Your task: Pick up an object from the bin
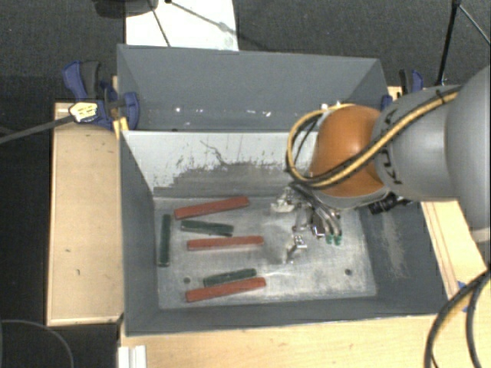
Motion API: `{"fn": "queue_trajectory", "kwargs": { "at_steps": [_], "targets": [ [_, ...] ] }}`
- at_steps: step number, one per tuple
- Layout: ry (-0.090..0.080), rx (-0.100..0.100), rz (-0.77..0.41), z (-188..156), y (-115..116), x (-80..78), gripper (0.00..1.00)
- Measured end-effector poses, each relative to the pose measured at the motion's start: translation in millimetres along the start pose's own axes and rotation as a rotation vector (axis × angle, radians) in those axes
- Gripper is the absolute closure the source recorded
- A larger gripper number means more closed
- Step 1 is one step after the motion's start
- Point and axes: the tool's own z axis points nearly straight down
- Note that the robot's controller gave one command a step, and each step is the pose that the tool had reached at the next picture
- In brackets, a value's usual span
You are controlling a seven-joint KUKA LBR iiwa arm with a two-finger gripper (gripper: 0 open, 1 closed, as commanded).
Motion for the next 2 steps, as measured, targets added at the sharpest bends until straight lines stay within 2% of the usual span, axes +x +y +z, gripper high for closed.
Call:
{"fn": "queue_trajectory", "kwargs": {
  "at_steps": [1, 2],
  "targets": [
    [-0.006, -0.001, 0.017, 11.7, 21.4, -10.6, 0.0],
    [-0.012, -0.004, 0.089, 10.6, 62.4, 2.0, 1.0]
  ]
}}
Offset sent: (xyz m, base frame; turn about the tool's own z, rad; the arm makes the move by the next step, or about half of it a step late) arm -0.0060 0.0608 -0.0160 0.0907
